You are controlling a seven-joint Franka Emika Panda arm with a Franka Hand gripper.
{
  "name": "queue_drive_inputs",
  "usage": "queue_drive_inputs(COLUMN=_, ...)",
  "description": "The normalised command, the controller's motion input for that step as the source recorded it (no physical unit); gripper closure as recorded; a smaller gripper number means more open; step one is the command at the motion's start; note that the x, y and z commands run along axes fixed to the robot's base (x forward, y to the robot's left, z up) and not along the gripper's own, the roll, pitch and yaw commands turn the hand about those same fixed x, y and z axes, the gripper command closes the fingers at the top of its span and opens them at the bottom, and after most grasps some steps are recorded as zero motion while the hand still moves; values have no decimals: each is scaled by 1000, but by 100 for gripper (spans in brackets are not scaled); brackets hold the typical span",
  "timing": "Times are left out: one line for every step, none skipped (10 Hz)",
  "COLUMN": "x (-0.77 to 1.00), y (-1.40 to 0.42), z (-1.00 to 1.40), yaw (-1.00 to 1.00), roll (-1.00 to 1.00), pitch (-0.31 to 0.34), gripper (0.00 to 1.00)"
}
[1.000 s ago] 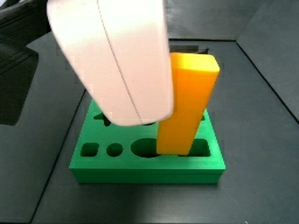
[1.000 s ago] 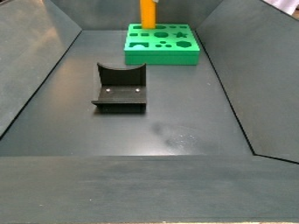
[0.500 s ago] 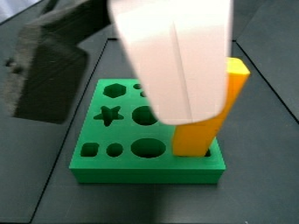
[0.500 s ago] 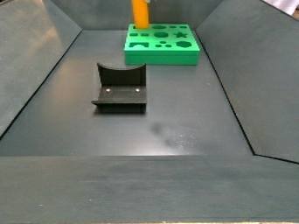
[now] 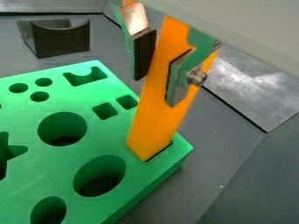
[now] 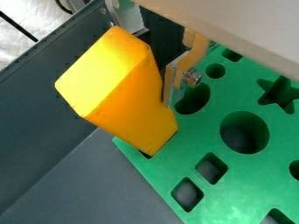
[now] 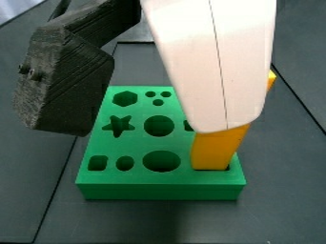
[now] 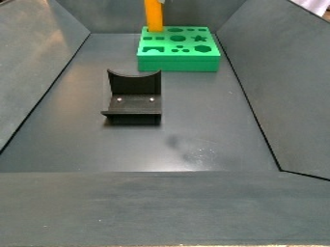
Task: Pick up the rectangle object. Move up. Place the rectangle object on the fixture. Regrasp the rectangle object. Move to above the board. Insert the rectangle object.
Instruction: Insert the rectangle object.
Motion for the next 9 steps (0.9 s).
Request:
queue_drive_inputs(x=-23, y=17, z=0, yaw=189, roll=0, pitch=-500, gripper=100)
queue_drive_inputs(x=0, y=0, z=-74, yaw=171, roll=0, pitch=-500, gripper=100)
queue_drive_inputs(x=97, y=-80, z=-391, yaw=140, roll=129, pitch=-384, gripper=100)
queue_drive_inputs(x=431, y=-109, z=-531, yaw=229, roll=161, pitch=-220, gripper=100)
queue_drive_inputs(x=569, y=-86, z=-700, yaw=91, roll=166, pitch=-163, gripper=100)
queue_drive_inputs(x=443, y=-69, z=-640, yaw=0, roll=146, pitch=-200, gripper=100)
queue_drive_inputs(x=189, y=-51, z=-491, yaw=-277, roll=169, pitch=-277, gripper=100)
queue_drive_inputs(x=-126, y=0, z=-331, yaw=-300, roll=86, pitch=-394, gripper=100)
queue_drive_inputs(x=-306, y=0, z=-137, yaw=-291, roll=10, pitch=-499, gripper=100)
